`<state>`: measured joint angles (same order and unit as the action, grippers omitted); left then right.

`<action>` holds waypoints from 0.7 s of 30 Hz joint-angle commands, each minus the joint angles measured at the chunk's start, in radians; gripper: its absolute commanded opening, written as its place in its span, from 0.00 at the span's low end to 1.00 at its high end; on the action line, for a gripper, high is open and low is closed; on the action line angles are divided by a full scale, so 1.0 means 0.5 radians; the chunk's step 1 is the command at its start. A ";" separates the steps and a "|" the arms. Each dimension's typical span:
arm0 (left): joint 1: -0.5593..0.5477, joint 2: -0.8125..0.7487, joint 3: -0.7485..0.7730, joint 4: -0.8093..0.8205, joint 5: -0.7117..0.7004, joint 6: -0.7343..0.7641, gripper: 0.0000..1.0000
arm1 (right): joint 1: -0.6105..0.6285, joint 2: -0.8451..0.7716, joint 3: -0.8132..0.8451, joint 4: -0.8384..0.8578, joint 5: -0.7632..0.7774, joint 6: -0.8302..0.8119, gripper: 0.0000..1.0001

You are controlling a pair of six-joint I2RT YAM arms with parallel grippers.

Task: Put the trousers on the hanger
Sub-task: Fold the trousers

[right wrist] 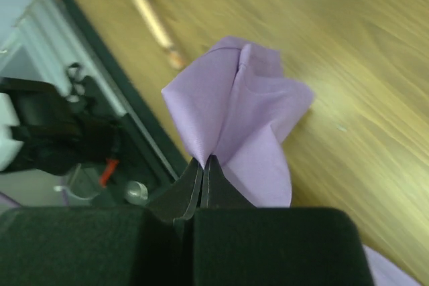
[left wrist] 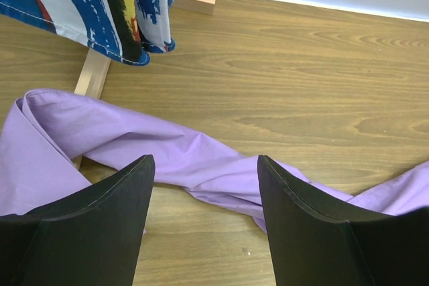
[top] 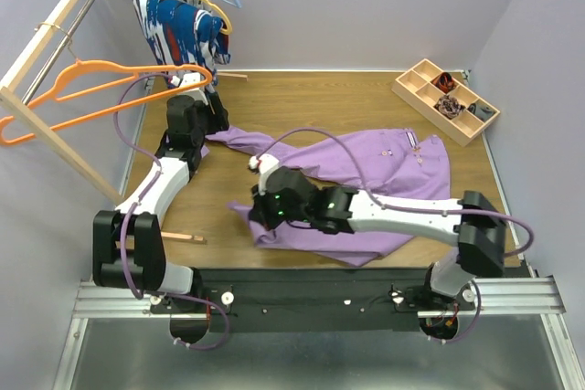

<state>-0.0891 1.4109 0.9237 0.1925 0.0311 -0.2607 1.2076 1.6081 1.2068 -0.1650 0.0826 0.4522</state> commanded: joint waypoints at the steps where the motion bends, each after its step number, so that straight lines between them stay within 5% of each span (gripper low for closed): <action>1: -0.003 -0.107 -0.044 0.042 0.024 -0.022 0.72 | 0.174 0.265 0.442 0.170 -0.082 -0.021 0.01; 7: -0.003 -0.116 -0.056 0.023 0.057 -0.006 0.72 | 0.269 0.637 0.862 0.170 -0.236 -0.058 0.01; 9: -0.003 -0.125 -0.062 0.011 0.045 -0.006 0.72 | 0.269 0.649 0.860 0.149 -0.111 -0.061 0.07; 10: -0.003 -0.131 -0.065 0.011 0.048 -0.009 0.72 | 0.269 0.604 0.796 0.143 0.002 -0.070 0.33; 13: -0.003 -0.146 -0.077 0.011 0.054 -0.022 0.72 | 0.266 0.405 0.627 0.109 0.278 -0.079 0.88; 16: -0.012 -0.162 -0.080 0.014 0.061 -0.046 0.72 | 0.257 0.202 0.364 0.023 0.625 -0.030 1.00; 21: -0.061 -0.183 -0.086 0.014 0.015 -0.037 0.72 | -0.094 -0.292 -0.179 -0.160 0.761 0.249 1.00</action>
<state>-0.0956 1.3556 0.8913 0.1917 0.0395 -0.2749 1.3178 1.6619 1.3037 -0.1535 0.2909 0.4549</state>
